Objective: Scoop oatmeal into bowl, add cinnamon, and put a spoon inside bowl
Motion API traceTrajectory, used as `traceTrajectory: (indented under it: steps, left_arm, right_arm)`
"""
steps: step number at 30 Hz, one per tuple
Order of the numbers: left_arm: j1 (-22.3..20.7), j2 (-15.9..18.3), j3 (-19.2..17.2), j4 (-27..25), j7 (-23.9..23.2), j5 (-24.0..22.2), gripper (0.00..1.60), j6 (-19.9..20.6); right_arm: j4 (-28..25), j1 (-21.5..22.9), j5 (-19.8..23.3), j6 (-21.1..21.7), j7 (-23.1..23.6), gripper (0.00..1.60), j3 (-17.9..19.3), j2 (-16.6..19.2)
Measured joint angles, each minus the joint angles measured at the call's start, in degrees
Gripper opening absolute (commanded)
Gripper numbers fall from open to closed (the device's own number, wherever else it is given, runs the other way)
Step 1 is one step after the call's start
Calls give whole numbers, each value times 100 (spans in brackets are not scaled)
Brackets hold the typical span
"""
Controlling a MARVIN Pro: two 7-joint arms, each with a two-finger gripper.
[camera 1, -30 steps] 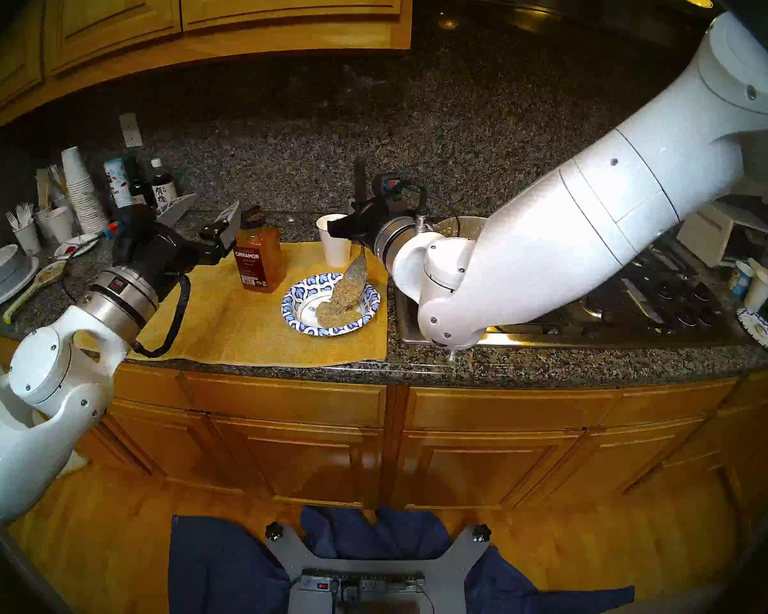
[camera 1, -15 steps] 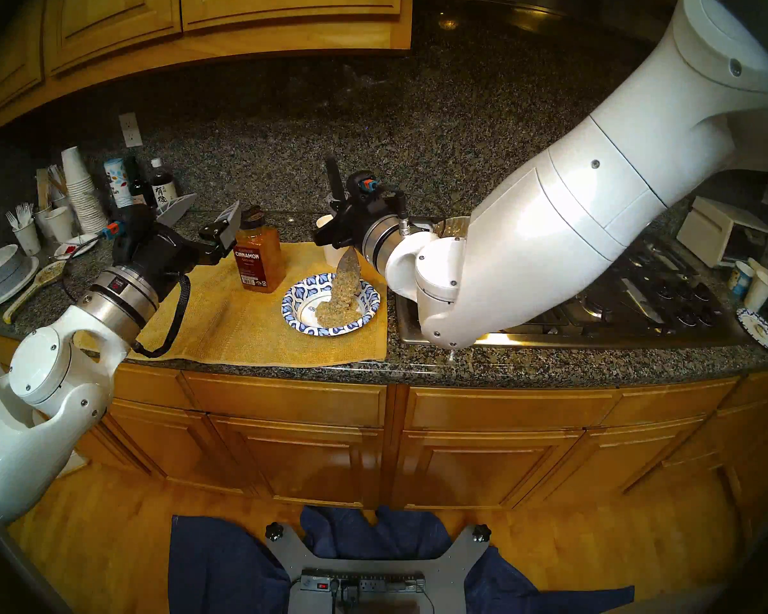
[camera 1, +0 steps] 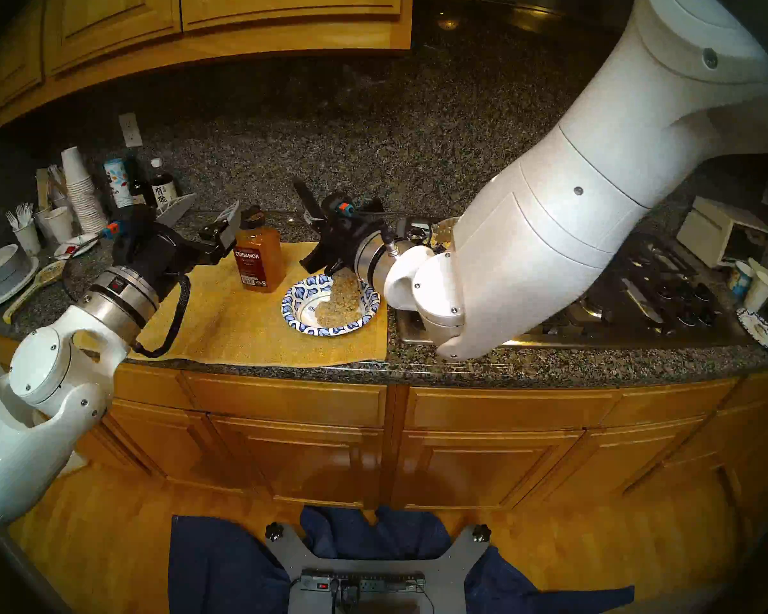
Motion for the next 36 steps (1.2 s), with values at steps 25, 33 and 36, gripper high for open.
traceTrajectory:
  steps: [25,33,36]
  left_arm:
    - [0,0,0,0,0,0,160,1]
    - [0,0,0,0,1,0,160,1]
    - [0,0,1,0,1,0,160,1]
  right_arm:
    - [167,-51,-1259,-39,-157,0,-470,-477]
    - [168,82,-1358,-39,-155,0,-485,-414]
    - [168,137,-1391,-40,-154,0,-486,-387]
